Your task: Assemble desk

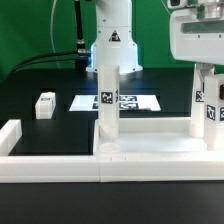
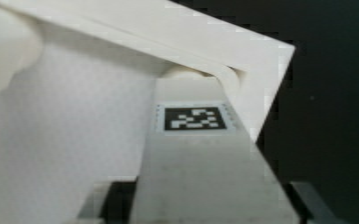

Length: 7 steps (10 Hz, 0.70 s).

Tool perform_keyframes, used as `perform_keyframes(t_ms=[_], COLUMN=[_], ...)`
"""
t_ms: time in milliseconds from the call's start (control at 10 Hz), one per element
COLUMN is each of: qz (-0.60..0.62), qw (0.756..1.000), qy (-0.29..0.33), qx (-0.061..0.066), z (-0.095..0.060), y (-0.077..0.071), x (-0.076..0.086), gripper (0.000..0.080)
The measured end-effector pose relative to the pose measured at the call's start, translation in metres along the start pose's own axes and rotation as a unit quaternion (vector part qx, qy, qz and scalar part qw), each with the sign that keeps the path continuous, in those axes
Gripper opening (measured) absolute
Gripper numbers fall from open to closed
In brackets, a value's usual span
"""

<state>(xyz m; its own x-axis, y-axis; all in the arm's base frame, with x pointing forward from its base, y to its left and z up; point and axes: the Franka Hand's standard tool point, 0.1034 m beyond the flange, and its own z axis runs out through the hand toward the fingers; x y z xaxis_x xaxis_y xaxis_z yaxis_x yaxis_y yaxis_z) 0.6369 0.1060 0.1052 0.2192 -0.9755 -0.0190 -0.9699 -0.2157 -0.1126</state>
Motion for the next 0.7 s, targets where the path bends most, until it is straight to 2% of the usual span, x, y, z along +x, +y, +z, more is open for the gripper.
perform_keyframes(t_ms=[100,200,300,500,700], qz=[0.029,0.05,0.045,0.006,-0.119], qw=[1.0,0.999,0.999,1.0,0.993], qy=[-0.004,-0.004,-0.004,-0.004,0.001], qx=[0.0,0.0,0.0,0.001,-0.002], z=[0.0,0.0004,0.0009,0.0006,0.0014], y=[0.0,0.0,0.0002,-0.0001,0.0003], x=[0.0008,0.0003,0.0001,0.0008,-0.0019], gripper=[0.0288,0.0369,0.0369,0.0618,0.0641])
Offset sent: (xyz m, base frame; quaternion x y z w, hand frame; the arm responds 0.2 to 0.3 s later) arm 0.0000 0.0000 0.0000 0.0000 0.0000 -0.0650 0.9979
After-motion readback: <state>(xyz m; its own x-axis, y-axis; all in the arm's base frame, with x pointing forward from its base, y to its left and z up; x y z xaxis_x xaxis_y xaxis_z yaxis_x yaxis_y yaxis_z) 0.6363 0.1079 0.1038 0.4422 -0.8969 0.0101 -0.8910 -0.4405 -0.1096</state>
